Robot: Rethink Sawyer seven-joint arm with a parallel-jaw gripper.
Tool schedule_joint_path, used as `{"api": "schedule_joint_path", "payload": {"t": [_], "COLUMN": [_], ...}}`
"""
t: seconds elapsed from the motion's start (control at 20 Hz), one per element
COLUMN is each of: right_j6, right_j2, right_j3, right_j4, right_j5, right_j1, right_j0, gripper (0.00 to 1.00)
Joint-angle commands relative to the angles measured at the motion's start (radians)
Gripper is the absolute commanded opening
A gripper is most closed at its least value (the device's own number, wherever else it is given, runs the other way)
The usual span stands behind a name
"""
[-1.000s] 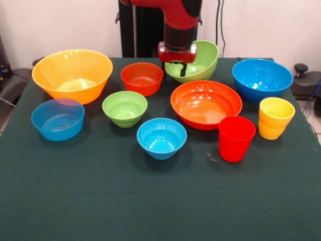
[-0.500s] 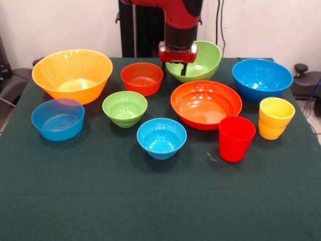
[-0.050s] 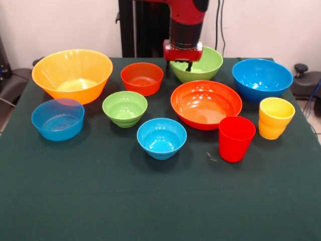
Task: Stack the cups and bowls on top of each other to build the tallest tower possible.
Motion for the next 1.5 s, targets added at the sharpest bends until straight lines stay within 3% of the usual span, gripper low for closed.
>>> {"api": "schedule_joint_path", "payload": {"t": [0.05,1.35,1.4,1.5], "right_j6": [0.184,0.206,0.203,0.203], "right_j2": [0.053,0.036,0.035,0.034], "right_j3": [-0.053,-0.086,-0.087,-0.087], "right_j4": [0.044,0.019,0.018,0.018], "right_j5": [-0.051,-0.078,-0.076,-0.075], "right_j1": [0.03,0.09,0.09,0.09], "right_j0": [0.035,0.039,0.04,0.04], "gripper": [1.0,1.0,0.0,0.0]}}
